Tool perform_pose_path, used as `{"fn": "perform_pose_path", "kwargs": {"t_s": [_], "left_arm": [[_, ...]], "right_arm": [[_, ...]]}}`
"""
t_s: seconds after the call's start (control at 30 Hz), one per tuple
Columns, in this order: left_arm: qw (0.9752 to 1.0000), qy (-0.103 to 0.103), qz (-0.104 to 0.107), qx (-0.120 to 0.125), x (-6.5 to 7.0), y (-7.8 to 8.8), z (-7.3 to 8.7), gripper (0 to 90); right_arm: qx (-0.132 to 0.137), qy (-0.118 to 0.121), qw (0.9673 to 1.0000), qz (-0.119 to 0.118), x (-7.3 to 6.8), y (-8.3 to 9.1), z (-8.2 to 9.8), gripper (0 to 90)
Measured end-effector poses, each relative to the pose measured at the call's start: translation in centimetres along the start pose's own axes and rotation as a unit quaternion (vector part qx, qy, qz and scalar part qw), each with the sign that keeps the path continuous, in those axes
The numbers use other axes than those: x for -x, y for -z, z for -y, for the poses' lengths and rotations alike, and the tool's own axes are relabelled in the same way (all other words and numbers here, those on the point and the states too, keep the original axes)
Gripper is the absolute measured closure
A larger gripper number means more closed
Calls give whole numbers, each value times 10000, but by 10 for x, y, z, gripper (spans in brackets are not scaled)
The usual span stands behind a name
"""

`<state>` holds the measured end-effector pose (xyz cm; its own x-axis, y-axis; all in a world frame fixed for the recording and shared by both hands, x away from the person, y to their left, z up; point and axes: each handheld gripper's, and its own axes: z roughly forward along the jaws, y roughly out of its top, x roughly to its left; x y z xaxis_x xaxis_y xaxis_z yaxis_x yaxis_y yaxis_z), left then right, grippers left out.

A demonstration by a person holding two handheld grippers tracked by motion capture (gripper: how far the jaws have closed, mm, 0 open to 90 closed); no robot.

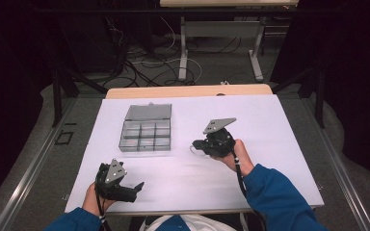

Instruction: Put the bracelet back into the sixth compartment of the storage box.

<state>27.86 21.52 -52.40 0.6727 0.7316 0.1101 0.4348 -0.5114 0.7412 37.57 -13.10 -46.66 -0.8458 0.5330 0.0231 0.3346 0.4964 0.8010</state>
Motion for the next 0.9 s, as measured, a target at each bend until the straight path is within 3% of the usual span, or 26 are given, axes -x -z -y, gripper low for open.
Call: {"fn": "perform_pose_path", "kwargs": {"t_s": [0.9], "left_arm": [[10000, -28, 53, 5, 0, 0, 0, 3]], "right_arm": [[95, 151, 9998, -67, -6, -24, -27, 869]]}}
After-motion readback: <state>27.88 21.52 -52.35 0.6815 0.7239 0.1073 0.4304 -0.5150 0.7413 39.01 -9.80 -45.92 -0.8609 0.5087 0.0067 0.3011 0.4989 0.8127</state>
